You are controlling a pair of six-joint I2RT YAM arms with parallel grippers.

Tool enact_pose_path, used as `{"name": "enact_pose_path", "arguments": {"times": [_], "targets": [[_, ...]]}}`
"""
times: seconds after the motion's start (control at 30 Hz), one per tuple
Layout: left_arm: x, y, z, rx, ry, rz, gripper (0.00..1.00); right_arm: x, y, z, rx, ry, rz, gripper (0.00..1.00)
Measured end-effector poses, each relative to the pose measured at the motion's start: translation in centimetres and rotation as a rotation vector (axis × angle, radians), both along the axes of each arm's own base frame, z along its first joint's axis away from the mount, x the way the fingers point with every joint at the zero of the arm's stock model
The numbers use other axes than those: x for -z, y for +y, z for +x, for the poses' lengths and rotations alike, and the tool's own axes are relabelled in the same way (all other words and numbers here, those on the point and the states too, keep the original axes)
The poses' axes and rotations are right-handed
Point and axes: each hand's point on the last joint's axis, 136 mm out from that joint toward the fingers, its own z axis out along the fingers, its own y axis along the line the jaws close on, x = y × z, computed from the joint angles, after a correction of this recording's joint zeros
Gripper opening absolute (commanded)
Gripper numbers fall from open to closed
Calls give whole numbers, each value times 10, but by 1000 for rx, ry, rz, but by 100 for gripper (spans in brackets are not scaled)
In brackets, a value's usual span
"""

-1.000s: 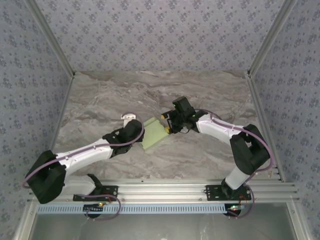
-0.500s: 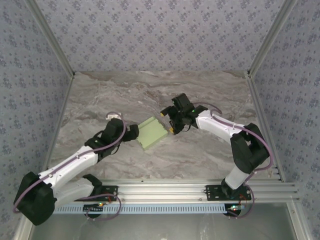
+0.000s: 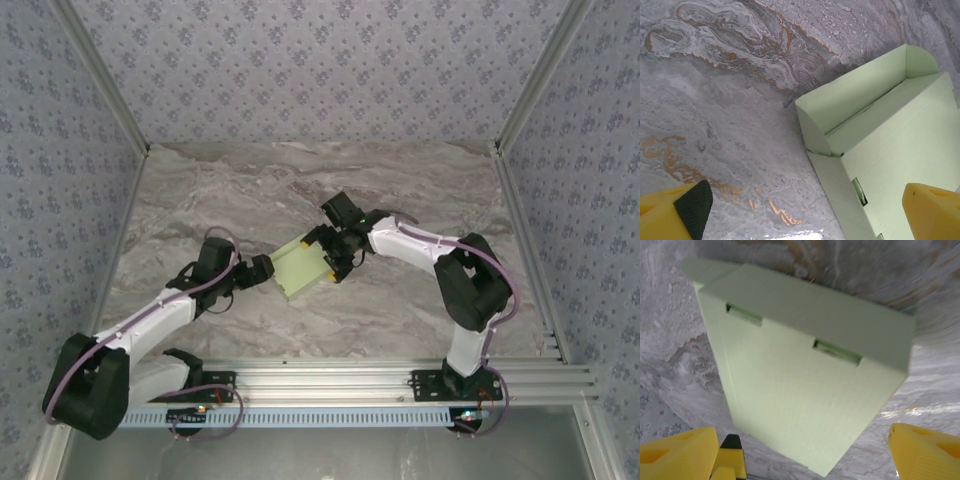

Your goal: Fold the paper box

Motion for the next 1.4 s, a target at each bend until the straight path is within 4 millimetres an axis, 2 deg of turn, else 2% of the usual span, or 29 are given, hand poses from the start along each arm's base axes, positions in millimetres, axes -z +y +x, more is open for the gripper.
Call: {"name": "enact_pose_path", "arguments": {"times": [0.13, 0.23, 0.3, 0.47, 0.57, 0.7, 0.87, 1.1, 1.3, 1.4], "targets": [[5, -1, 4, -8, 23, -35, 99, -6, 7, -1, -6, -7, 11, 90], [14, -5, 5, 1, 58, -53, 99, -6, 2, 4, -26, -26, 2, 86], [19, -8, 5, 6, 76, -70, 99, -9, -4, 12, -65, -64, -6, 83], [21, -15, 10, 22, 80, -107, 99, -20, -26, 54, -216, -222, -30, 75], [20, -17, 17, 27, 73, -132, 99, -17, -41, 63, -316, -316, -93, 72], [18, -19, 28, 46, 58, -185, 99, -13, -45, 58, -535, -460, -192, 72], [15, -25, 36, 94, 40, -216, 99, -13, -38, 51, -783, -596, -262, 71], [16, -35, 48, 151, 19, -223, 99, -7, -33, 46, -928, -658, -295, 70], [15, -41, 55, 185, -11, -238, 95, 25, -28, 39, -1023, -620, -337, 64], [16, -43, 59, 200, -23, -244, 91, 30, -25, 37, -1054, -624, -344, 59]]}}
